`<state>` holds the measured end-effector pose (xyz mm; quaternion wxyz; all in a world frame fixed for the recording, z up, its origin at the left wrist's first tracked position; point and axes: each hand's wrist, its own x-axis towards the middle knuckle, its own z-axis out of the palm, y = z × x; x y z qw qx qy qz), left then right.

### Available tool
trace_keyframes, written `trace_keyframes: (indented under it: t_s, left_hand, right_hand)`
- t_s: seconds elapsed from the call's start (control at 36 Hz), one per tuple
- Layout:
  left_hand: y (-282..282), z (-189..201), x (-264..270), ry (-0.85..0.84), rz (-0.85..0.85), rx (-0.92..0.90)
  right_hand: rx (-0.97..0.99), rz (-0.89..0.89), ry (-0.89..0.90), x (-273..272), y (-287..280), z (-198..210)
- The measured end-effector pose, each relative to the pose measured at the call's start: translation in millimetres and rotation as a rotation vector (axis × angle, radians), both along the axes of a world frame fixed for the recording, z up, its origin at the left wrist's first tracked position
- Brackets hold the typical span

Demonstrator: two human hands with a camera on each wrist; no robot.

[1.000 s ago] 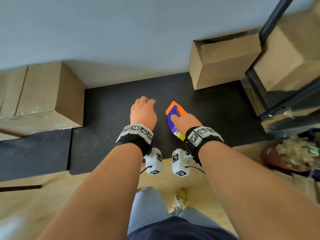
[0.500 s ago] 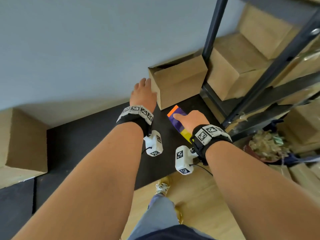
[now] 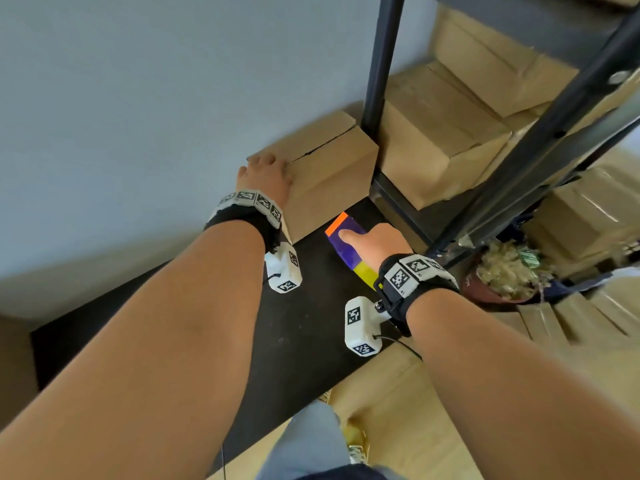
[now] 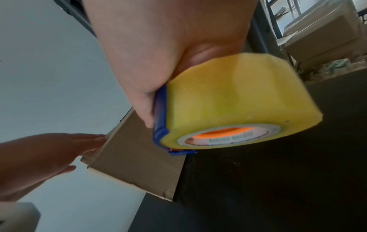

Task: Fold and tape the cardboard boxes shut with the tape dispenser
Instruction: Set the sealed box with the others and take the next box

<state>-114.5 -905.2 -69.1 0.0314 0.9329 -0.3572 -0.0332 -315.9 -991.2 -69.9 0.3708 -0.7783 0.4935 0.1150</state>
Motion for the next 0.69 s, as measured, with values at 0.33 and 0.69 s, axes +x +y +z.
trace_keyframes:
  t_s: [0.33,0.69]
  left_hand:
    - [7,-11,1,0.083,0.026,0.018]
    - [52,-9,-39,0.011,0.098,-0.069]
  right_hand:
    - [0.018,-0.014,0.001,-5,-3,-3]
    - [0.025,-0.069,-0.090,-9,14,7]
